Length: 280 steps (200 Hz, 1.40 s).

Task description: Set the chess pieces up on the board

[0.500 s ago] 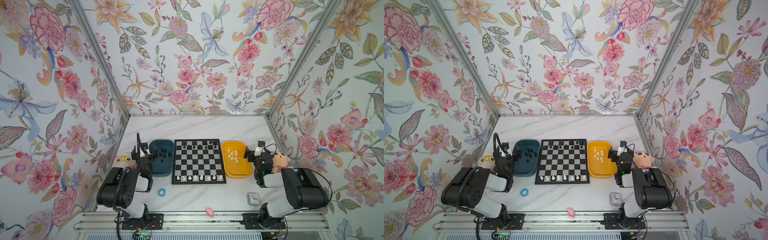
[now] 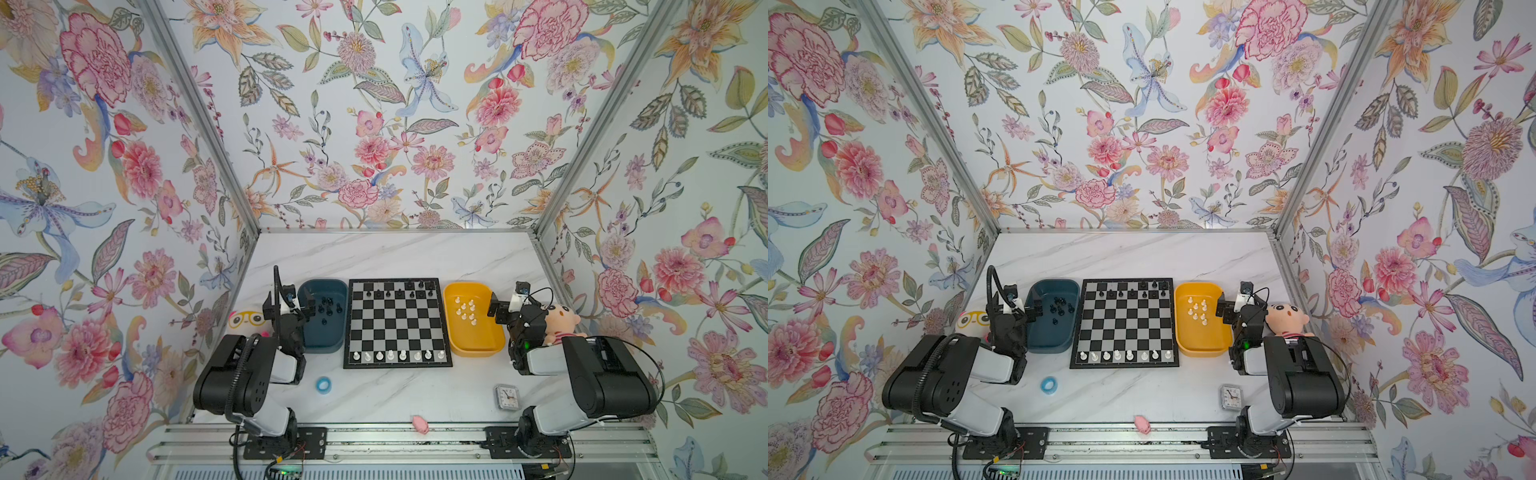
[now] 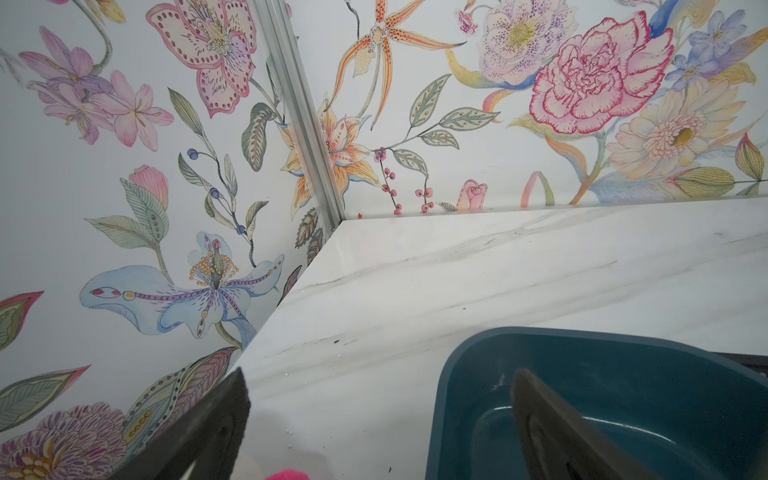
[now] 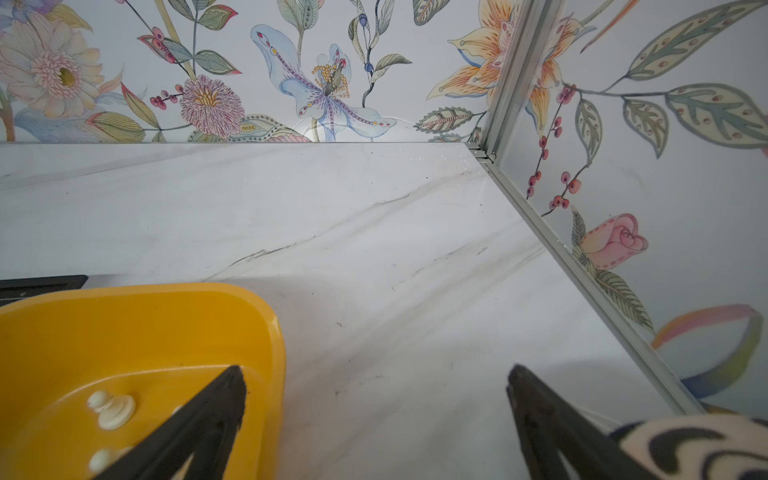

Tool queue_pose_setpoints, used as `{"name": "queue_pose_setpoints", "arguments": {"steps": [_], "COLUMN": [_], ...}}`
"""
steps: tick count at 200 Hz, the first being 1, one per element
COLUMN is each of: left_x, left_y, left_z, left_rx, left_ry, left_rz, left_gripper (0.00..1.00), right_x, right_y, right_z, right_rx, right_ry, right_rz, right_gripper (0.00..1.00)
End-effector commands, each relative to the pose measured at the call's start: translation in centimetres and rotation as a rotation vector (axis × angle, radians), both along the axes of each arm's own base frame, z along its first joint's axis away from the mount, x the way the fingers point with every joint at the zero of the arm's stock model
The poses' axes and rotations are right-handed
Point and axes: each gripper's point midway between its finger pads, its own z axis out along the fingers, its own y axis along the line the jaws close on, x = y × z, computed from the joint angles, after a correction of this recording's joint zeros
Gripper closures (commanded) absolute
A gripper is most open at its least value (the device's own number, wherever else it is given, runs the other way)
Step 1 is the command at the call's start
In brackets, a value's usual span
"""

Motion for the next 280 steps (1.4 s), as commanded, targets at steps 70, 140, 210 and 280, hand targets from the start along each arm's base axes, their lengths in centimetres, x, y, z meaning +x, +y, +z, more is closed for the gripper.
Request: {"name": "queue_pose_setpoints", "arguments": {"steps": [70, 140, 210, 280], "left_x": [-0.1, -0.1, -0.2, 0.0], "left_y": [0.3, 0.3, 0.3, 0.9], "left_z": [0.0, 0.0, 0.1, 2.2], "left_rx": [-0.004, -0.004, -0.005, -0.014], "left_ry": [-0.008, -0.008, -0.011, 0.002], "left_rz": [0.018, 0.018, 0.018, 0.056], "left_gripper": [0.01, 0.01, 0.01, 0.01], "right_x": [0.2, 0.2, 0.1, -0.1], "right_y": [0.0, 0.0, 0.0, -0.8], "right_z": [0.5, 0.5, 0.4, 1.2], "right_rx": [0.013, 0.013, 0.006, -0.011], "right_ry": [-0.022, -0.022, -0.020, -0.025], "right_rz": [-0.005, -0.005, -0.013, -0.088], "right_gripper": [0.01, 0.01, 0.01, 0.01]}}
